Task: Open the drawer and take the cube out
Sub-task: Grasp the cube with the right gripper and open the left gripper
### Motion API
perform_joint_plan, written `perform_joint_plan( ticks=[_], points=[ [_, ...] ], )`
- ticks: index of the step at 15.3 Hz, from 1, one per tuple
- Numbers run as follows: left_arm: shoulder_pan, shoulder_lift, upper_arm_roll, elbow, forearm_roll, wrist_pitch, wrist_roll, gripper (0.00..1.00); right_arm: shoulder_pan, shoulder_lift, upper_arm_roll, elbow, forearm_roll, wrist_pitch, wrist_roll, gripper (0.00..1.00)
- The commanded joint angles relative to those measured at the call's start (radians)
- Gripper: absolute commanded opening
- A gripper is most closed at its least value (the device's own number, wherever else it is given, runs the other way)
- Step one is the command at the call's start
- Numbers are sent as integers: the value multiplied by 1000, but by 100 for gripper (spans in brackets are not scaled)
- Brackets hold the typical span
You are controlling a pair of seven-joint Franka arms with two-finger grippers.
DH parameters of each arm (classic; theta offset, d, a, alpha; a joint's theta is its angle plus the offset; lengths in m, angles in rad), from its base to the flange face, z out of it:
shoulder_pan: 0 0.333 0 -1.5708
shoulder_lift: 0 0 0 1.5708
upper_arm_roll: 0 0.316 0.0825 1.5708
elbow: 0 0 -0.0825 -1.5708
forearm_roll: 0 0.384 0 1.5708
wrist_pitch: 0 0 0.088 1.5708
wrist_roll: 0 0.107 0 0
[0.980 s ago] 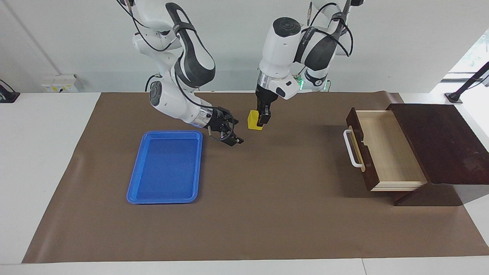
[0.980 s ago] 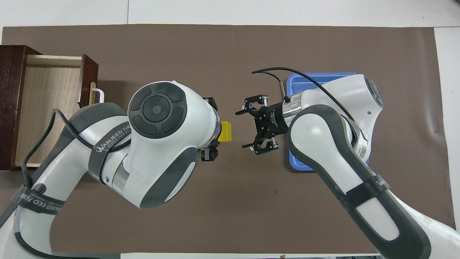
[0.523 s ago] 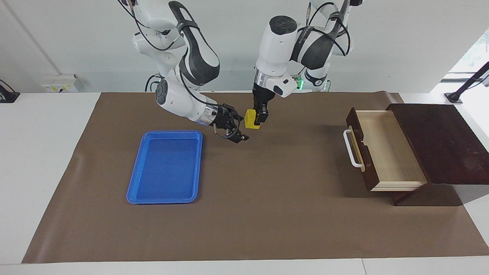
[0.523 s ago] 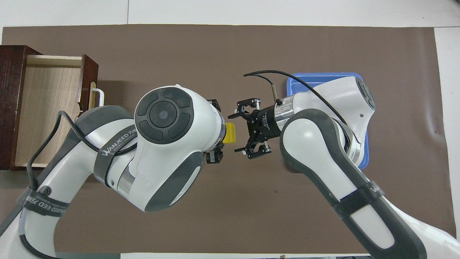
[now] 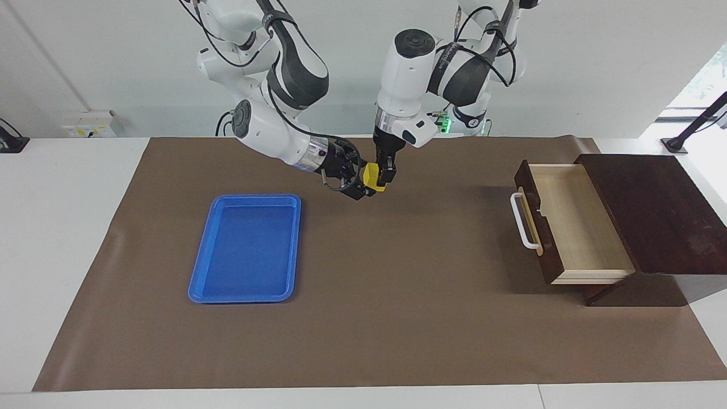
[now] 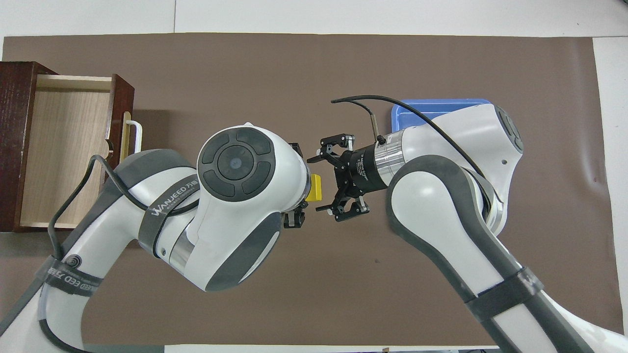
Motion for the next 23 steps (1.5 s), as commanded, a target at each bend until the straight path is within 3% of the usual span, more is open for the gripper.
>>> perform_joint_plan(
  ticks=[1,16,18,20,21,23],
  points=[
    [-19,-24,16,-22,17,19,-25,0,-4,-16,3,-21,20,-10,6,100],
    [-10,-19,16,-13,17,19,-35,0,0,-39,3,-61,57,1,-2,97],
    [-8,-19,16,-14,17,18,-35,0,0,-43,5,-64,57,1,-2,84],
    [-6,-19,16,-13,17,19,-35,0,2,-47,5,-64,57,4,0,62],
    [-6,-20,17,-13,17,19,-35,0,2,-55,5,-68,57,8,5,47],
    [-6,-19,16,-13,17,22,-35,0,3,-69,5,-82,57,13,11,0]
  ],
)
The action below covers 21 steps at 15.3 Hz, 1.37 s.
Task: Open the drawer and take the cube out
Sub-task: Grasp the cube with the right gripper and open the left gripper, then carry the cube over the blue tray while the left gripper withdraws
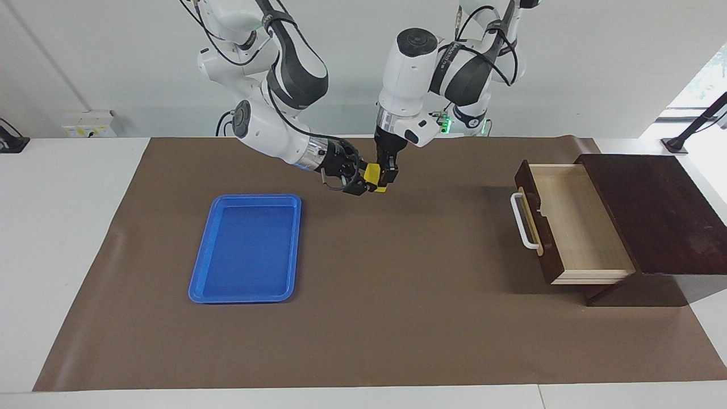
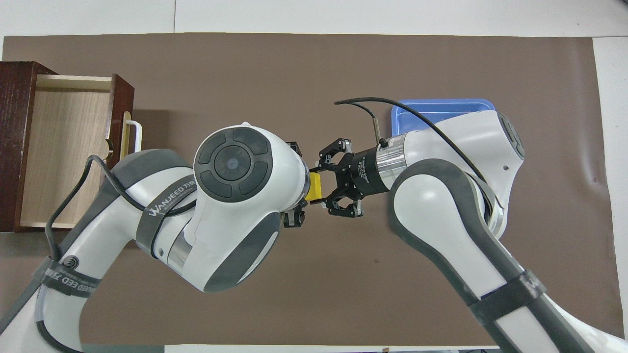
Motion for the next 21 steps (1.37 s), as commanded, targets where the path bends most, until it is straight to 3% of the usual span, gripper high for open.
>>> perform_joint_plan(
  ticks=[1,3,4,5,9,13,17,19,21],
  points=[
    [-5,-16,11,-13,18,17,-6,0,1,-53,6,-50,26,-11,12,0],
    [-5,-16,11,-13,18,14,-6,0,-1,-51,6,-47,25,-19,5,0],
    [-2,-16,13,-10,17,16,-5,22,-2,-50,6,-42,25,-17,5,0],
    [-2,-16,15,3,17,8,-3,99,-2,-48,6,-39,25,-17,3,0],
    [46,-46,24,9,17,-15,3,100,-5,-40,5,-22,25,-19,2,0],
    [219,-60,24,-26,21,-21,94,100,-25,-27,-1,8,26,-37,6,0],
    [359,-99,27,-130,78,-6,357,100,-91,-20,-6,18,23,-42,-6,0],
    [399,-97,27,-172,95,17,411,100,-145,-19,-6,18,23,-55,-37,0],
    [421,-93,27,-239,192,97,426,100,-189,-13,-7,18,13,-69,-67,0]
  ],
)
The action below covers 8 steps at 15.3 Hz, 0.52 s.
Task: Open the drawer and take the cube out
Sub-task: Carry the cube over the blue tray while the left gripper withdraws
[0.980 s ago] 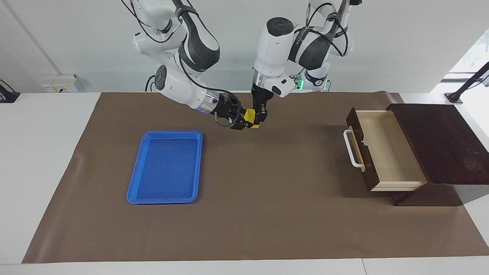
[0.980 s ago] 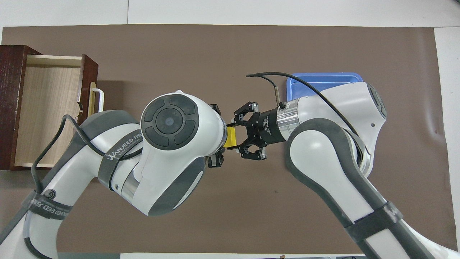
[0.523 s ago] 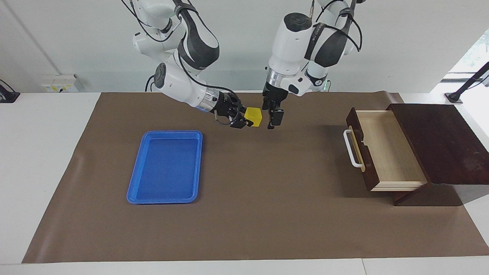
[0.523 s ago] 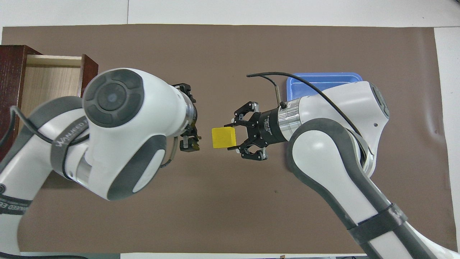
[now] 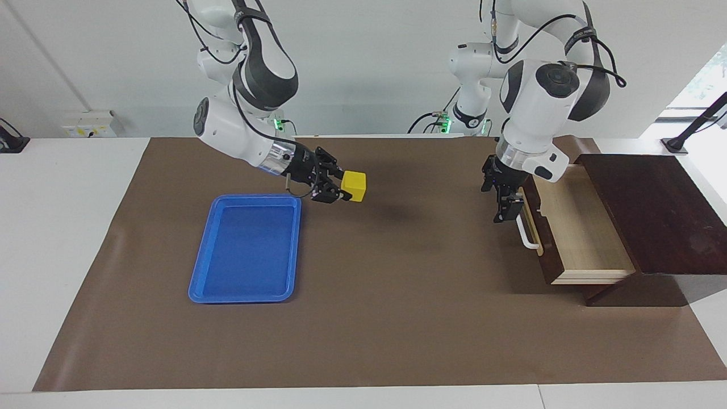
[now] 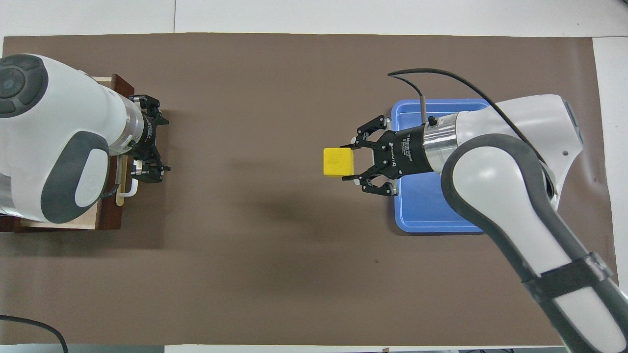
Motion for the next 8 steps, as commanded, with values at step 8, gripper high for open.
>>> perform_joint_plan(
  ticks=[8],
  points=[
    [203,-25,-13,-114,96,130,284,100,-295,87,4,-3,-44,-159,-302,0]
  ],
)
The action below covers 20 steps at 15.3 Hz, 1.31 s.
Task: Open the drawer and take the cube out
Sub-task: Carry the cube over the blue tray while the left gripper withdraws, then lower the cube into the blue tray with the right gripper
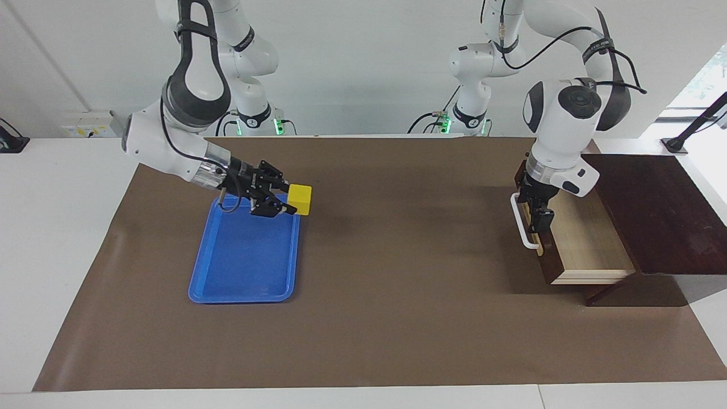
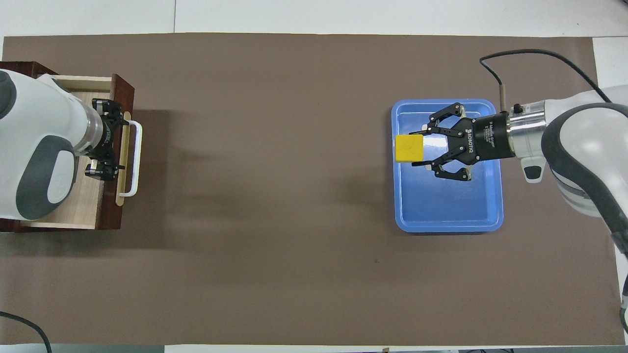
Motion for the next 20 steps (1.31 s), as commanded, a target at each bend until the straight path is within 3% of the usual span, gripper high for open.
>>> perform_joint_plan(
  ticks=[1,7,20],
  points=[
    [73,-26,-12,-42,17,36,105,100,-68,95,12,18,-16,-20,-113,0],
    [147,-26,-9,-39,57,35,133,100,-134,301,12,159,-44,-13,-228,0],
    [288,-16,-9,-31,136,86,246,100,-141,439,14,201,-28,73,-368,0]
  ],
)
